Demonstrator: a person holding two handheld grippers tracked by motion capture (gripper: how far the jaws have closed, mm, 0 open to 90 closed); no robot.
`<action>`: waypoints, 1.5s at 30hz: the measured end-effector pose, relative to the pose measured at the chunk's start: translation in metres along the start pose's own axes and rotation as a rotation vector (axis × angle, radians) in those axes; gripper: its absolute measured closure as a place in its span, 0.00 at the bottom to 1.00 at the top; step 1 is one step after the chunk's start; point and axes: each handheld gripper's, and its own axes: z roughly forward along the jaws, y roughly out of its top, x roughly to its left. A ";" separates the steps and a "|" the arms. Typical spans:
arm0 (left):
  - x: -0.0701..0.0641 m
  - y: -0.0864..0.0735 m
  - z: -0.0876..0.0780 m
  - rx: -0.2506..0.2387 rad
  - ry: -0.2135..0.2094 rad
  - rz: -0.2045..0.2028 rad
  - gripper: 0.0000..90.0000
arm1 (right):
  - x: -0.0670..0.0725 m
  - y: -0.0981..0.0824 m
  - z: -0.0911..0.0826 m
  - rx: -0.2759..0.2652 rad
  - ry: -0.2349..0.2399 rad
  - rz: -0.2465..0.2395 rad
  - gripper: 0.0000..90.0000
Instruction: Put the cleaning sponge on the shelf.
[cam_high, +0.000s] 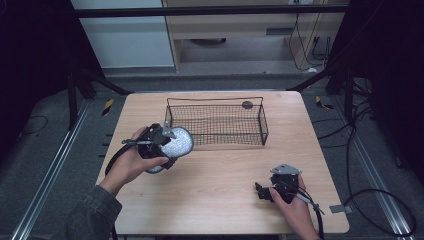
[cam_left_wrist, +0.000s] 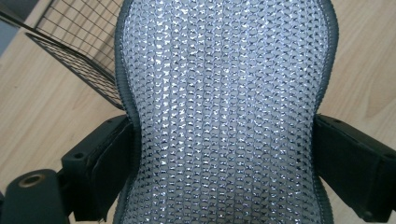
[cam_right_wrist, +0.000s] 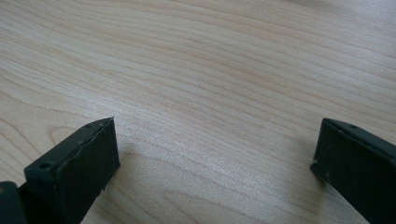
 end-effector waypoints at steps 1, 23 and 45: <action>0.003 0.001 0.000 0.004 0.004 0.005 0.10 | 0.000 0.000 0.000 0.000 0.001 0.000 0.00; 0.028 0.054 -0.002 -0.015 0.051 0.134 0.10 | 0.000 0.000 0.000 0.001 0.000 0.000 0.00; 0.024 0.088 0.002 -0.007 0.067 0.204 0.10 | 0.000 0.000 0.000 0.000 0.000 -0.001 0.00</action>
